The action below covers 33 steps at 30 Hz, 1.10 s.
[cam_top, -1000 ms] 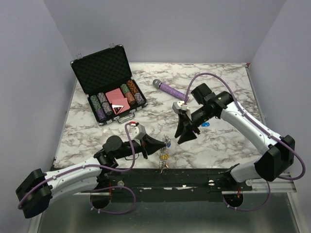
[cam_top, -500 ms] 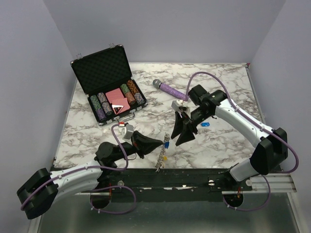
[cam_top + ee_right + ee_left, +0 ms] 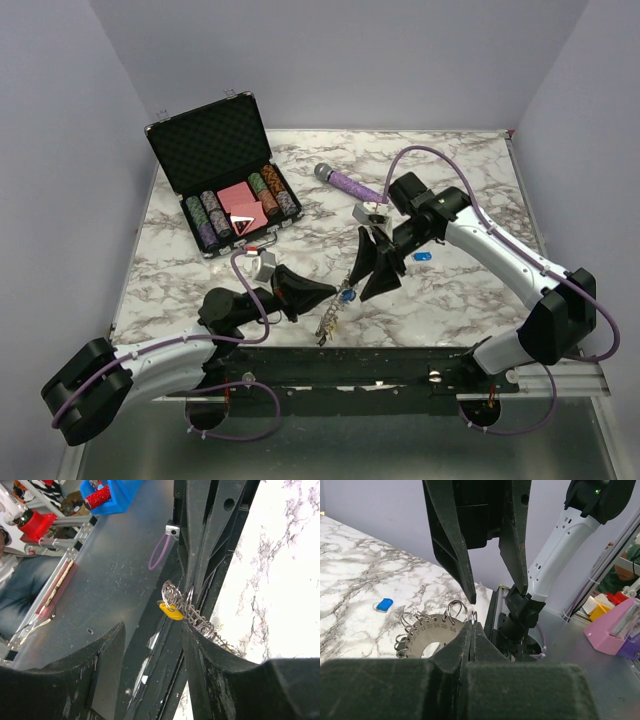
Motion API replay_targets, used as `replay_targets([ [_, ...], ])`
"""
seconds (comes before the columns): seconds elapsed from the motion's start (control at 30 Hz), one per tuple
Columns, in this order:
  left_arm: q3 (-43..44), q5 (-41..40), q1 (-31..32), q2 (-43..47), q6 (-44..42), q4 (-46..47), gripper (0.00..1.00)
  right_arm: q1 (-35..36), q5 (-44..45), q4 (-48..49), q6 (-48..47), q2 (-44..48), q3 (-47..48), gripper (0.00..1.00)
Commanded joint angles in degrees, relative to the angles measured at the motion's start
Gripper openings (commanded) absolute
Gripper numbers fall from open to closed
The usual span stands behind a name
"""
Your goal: Put the keys on the keyring
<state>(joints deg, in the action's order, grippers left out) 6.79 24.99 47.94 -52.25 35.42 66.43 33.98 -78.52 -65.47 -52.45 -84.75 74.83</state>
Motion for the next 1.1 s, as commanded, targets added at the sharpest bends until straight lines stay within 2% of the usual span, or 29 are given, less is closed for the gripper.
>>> replay_targets([
  [0.0,2.44,1.81,-0.31,-0.57,0.88,5.2,0.0,0.48,-0.23,6.48,6.91,-0.86,-0.56,0.57],
  [0.47,3.41,0.23,-0.31,-0.58,-0.17,2.57,0.0,3.38,5.48,17.22,18.78,-0.94,-2.84,0.55],
  [0.6,3.5,-0.82,-0.31,1.0,-1.31,-0.42,0.0,3.64,5.92,17.66,19.57,-1.12,-2.76,0.51],
  [0.73,3.85,-1.88,-0.31,2.32,-2.28,-3.5,0.0,3.99,5.92,17.4,20.01,-1.82,-1.97,0.42],
  [1.07,4.9,-4.07,-0.31,4.7,-4.57,-9.57,0.0,4.96,7.24,18.8,22.65,-2.44,-1.53,0.33],
])
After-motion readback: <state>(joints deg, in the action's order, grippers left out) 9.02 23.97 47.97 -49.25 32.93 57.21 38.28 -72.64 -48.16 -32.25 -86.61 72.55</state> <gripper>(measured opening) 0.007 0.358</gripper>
